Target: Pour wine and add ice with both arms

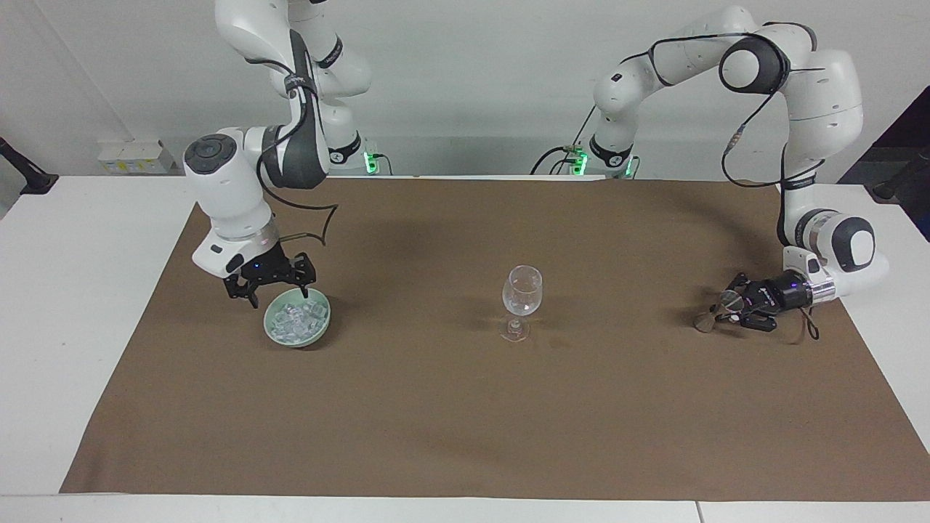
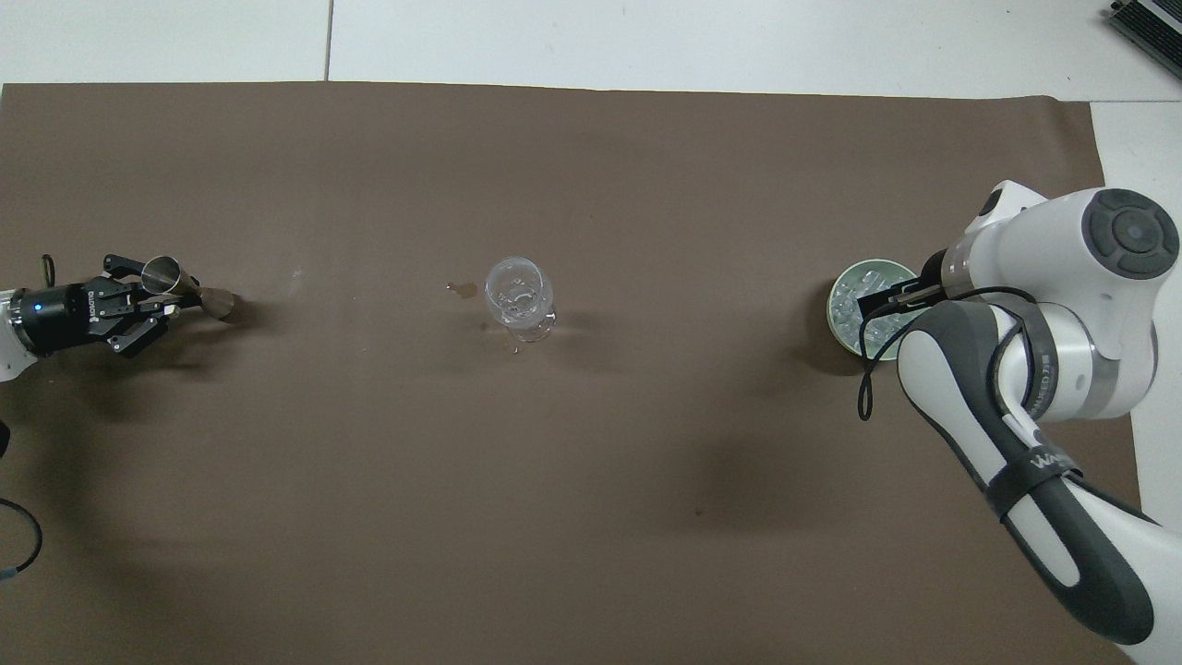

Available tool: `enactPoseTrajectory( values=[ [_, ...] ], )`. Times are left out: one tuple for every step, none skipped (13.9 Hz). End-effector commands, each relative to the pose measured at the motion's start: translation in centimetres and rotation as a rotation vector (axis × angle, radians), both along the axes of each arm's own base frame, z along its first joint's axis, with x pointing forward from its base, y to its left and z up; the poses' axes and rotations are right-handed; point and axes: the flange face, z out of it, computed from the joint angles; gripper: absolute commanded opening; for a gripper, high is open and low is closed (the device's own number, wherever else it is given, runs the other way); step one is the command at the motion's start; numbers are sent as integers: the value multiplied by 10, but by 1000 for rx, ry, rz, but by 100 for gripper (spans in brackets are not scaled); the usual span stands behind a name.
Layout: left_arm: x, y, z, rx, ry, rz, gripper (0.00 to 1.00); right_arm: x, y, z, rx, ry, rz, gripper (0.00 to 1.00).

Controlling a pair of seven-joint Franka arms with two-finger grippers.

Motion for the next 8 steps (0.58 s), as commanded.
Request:
enactPoseTrajectory(
  values=[
    [12,-5,5,-2,2,49,0,-9,-1,-16,-11,-1,9,100],
    [13,-4,3,5,7,63,0,-9,0,-25,-11,-3,2,100],
    [15,-7,0,8,11,68,0,-8,1,-27,-10,-10,1,100],
    [18,-9,-2,7,9,72,0,-10,2,-30,-11,-6,3,100],
    [23,-13,-5,3,7,78,0,-12,3,-35,-11,-1,3,100],
    [28,-12,-6,2,0,84,0,-13,4,-36,-10,-3,7,100],
    [30,-13,-7,0,0,84,0,-12,4,-36,-10,-4,7,100],
    [29,-12,-7,-1,-1,86,0,-12,4,-36,-11,-4,7,96]
  ],
)
